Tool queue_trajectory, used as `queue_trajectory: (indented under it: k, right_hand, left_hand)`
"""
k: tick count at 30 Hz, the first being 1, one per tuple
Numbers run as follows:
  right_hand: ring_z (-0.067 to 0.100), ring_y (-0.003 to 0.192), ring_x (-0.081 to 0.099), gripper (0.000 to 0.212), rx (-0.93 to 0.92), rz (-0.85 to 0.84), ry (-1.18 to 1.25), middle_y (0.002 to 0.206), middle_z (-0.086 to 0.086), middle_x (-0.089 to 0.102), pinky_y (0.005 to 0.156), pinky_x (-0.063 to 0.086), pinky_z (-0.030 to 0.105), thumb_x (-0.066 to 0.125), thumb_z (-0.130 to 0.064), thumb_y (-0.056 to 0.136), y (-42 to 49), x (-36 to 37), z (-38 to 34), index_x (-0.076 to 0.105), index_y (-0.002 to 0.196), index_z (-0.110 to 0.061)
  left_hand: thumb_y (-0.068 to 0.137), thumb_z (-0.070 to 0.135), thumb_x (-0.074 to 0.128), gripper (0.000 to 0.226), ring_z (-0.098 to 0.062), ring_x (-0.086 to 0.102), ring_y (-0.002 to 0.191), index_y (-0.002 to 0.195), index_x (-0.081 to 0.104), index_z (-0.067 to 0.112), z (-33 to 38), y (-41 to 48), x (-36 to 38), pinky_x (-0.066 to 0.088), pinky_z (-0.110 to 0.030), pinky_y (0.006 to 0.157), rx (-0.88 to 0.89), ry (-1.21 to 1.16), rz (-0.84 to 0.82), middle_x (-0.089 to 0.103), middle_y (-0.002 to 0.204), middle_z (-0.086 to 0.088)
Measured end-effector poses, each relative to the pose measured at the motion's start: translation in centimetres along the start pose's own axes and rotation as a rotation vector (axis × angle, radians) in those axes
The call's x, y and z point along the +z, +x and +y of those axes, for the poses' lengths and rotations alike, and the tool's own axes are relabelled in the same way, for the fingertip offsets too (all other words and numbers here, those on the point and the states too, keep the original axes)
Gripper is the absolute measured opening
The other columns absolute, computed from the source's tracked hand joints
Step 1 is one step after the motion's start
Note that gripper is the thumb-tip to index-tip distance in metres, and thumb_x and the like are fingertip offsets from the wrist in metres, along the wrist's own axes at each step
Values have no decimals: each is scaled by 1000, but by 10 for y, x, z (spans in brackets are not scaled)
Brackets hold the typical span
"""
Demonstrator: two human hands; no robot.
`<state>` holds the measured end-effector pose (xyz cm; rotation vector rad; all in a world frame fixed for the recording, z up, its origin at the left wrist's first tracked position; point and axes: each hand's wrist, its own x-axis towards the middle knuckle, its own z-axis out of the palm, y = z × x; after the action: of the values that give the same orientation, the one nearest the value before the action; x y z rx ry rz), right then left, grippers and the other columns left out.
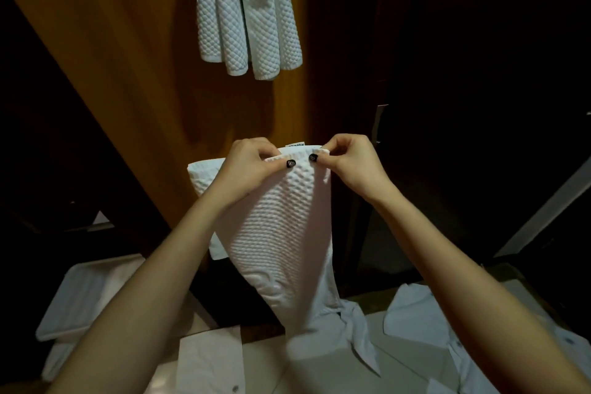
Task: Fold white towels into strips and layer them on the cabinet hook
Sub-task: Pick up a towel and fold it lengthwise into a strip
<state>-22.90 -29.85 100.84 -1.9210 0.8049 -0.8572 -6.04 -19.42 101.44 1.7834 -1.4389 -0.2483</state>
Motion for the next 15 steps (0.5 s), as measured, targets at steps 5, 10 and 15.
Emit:
queue_trajectory:
  k: [5,10,15]
  right_hand:
    - [16,79,67,19,-30,4,-26,78,3,70,74,53,33,77,-17,82,3,18,-12,65,69,-13]
    - [5,66,60,16,-87,18,-34,71,-4,65,62,49,25,76,-14,82,6,32,-14,64,74,-9]
    - [16,79,68,35,64,-171,-165,80,-1,68,80,56,37,82,-17,76,24,18,-22,72,108,-9]
  left_hand:
    - [86,38,70,21,-16,59,84,68,64,30,-16,-2,-37,45,-38,73,-40,269,-132,65,78,9]
    - [94,37,60,24,-15,54,65,73,55,25,-34,-8,-52,34,-33,57,58,432,-165,58,67,3]
    - [97,35,54,20,-16,52,69,81,52,23,-44,-3,-46,36,-36,60,126,435,-157,58,73,-1]
